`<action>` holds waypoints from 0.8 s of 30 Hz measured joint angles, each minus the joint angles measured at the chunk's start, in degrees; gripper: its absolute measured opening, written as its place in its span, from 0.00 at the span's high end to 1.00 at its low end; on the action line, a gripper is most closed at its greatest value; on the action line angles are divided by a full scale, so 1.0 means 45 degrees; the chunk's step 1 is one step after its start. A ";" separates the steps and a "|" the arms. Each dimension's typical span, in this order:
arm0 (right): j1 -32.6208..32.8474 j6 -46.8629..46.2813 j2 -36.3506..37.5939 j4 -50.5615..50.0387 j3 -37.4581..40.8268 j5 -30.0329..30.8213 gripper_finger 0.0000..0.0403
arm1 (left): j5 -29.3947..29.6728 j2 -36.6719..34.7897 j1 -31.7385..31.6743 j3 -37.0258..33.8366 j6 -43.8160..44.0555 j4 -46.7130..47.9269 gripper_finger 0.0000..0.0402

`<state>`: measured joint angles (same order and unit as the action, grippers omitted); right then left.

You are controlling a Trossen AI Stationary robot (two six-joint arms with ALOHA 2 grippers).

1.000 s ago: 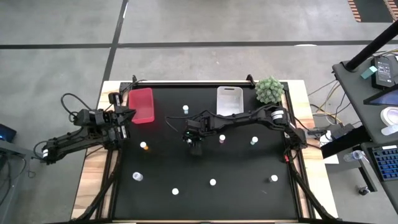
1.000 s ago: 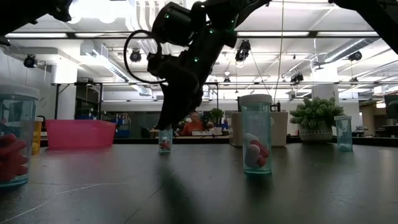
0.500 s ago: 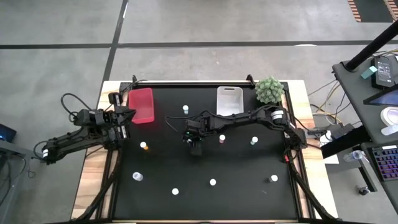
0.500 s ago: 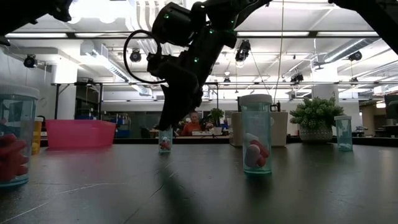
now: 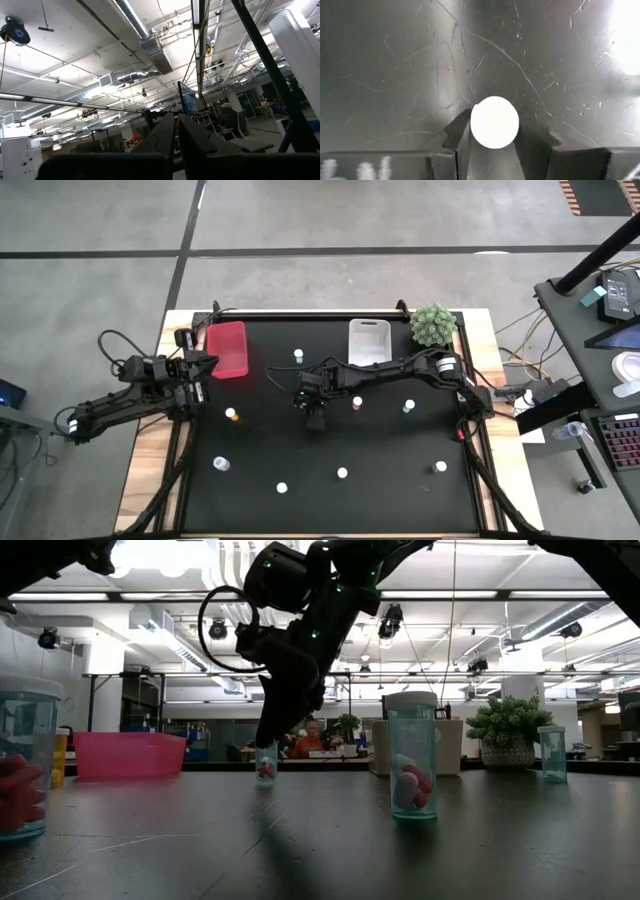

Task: Pick and place medicine bottles into bin by pill shape (circle, oval)
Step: Put the blue capsule bottle into the white bin

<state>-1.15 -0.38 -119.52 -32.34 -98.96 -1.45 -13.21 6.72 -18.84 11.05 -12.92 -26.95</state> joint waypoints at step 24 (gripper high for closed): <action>-0.3643 -0.2083 0.4980 -0.3983 0.1313 0.3094 0.72 | -0.0005 -0.0005 0.0002 0.0000 0.0003 -0.0003 0.98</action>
<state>-17.54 -9.76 -97.12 -50.26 -93.05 12.47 -13.23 6.70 -18.84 11.05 -12.91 -26.97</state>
